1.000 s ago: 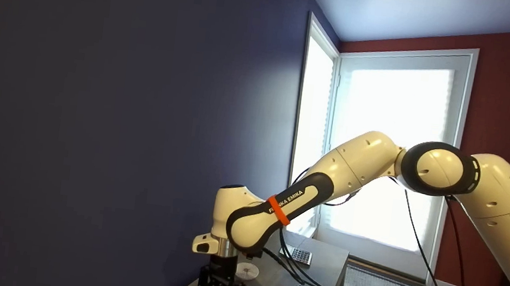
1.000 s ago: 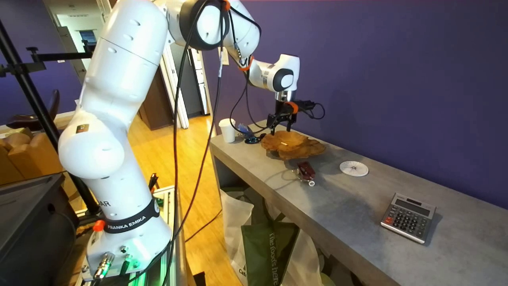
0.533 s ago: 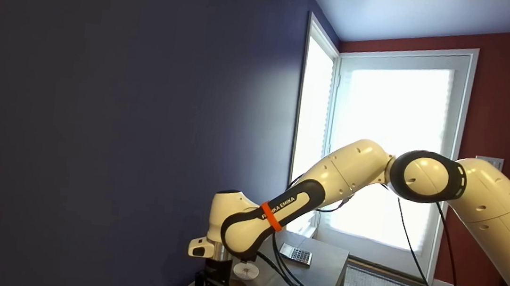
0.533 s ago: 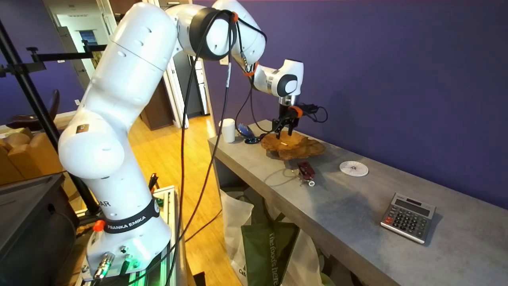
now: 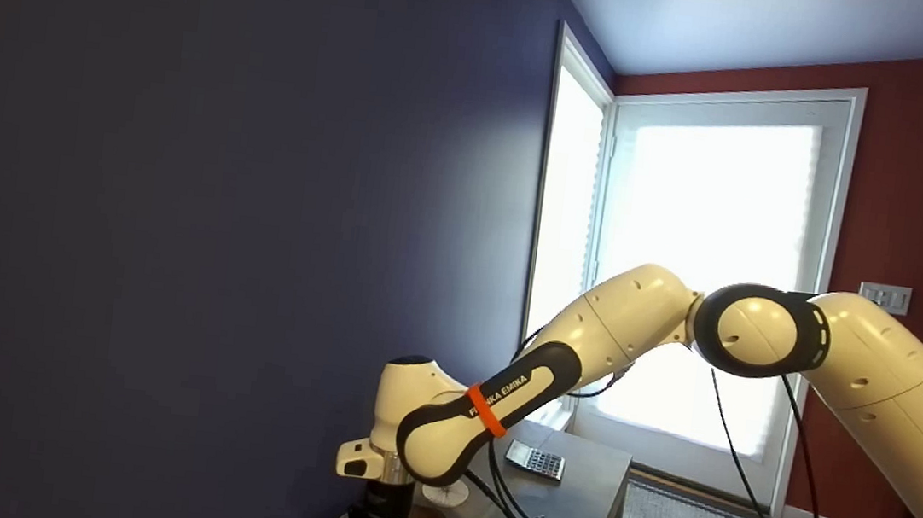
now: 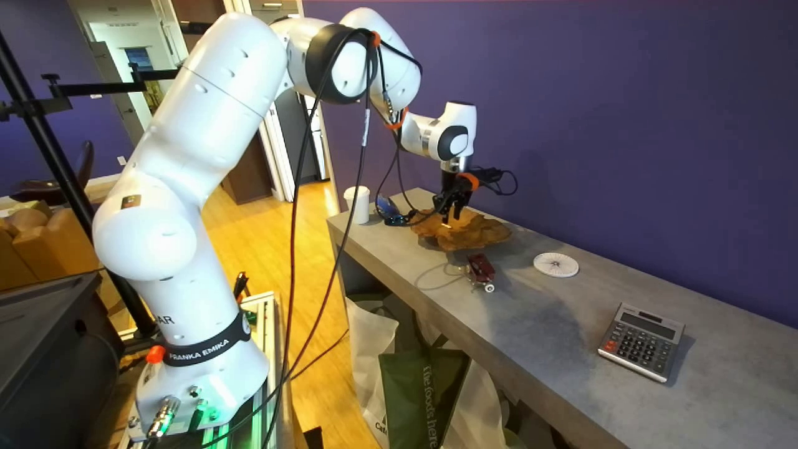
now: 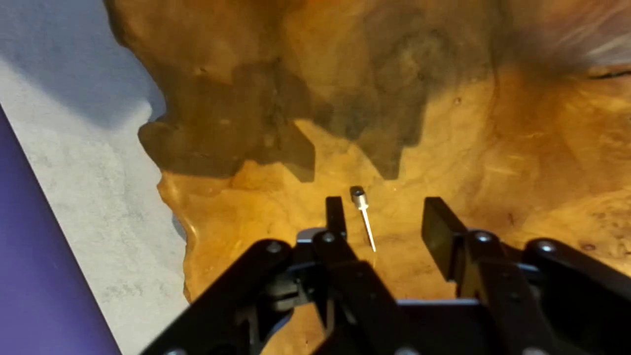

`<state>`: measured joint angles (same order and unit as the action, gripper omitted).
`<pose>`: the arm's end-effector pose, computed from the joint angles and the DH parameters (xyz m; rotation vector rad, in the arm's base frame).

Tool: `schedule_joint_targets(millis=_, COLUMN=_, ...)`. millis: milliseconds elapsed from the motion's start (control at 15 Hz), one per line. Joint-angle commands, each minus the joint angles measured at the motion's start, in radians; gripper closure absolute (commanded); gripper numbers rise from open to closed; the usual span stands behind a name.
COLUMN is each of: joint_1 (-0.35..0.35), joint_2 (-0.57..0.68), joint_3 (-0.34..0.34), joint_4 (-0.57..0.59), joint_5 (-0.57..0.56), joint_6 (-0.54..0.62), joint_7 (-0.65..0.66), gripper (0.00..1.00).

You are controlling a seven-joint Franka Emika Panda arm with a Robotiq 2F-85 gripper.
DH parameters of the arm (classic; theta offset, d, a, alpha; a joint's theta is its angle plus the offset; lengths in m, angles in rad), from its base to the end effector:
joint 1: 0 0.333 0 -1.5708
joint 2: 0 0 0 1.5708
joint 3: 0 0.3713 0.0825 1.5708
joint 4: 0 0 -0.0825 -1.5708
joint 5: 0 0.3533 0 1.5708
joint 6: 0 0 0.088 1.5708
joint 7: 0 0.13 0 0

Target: Move the small, white object to the red toy

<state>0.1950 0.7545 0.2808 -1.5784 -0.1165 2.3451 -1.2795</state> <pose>0.6563 0.2927 0.2491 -1.9514 -2.3567 -0.1240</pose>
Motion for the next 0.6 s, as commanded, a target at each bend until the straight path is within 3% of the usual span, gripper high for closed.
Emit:
schedule_joint_targets(millis=0, joint_1=0.024, joint_2=0.032, joint_3=-0.023, joint_4=0.034, joint_5=-0.046, joint_6=0.008, joint_7=-0.001, gripper=0.53)
schedule_joint_targets(millis=67, joint_1=0.024, joint_2=0.034, joint_3=-0.022, joint_4=0.034, joint_5=-0.048, joint_6=0.004, joint_7=-0.002, gripper=0.55)
schedule_joint_targets(millis=133, joint_1=0.025, joint_2=0.039, joint_3=-0.02, joint_4=0.036, joint_5=-0.049, joint_6=0.003, joint_7=-0.005, gripper=0.48)
schedule_joint_targets(millis=267, joint_1=0.03, joint_2=0.046, joint_3=-0.021, joint_4=0.042, joint_5=-0.057, joint_6=0.0, joint_7=-0.004, gripper=0.51)
schedule_joint_targets(millis=467, joint_1=0.041, joint_2=0.056, joint_3=-0.026, joint_4=0.056, joint_5=-0.07, joint_6=-0.004, joint_7=0.001, gripper=0.65)
schedule_joint_targets(millis=533, joint_1=0.045, joint_2=0.059, joint_3=-0.03, joint_4=0.061, joint_5=-0.077, joint_6=-0.003, joint_7=0.004, gripper=0.61)
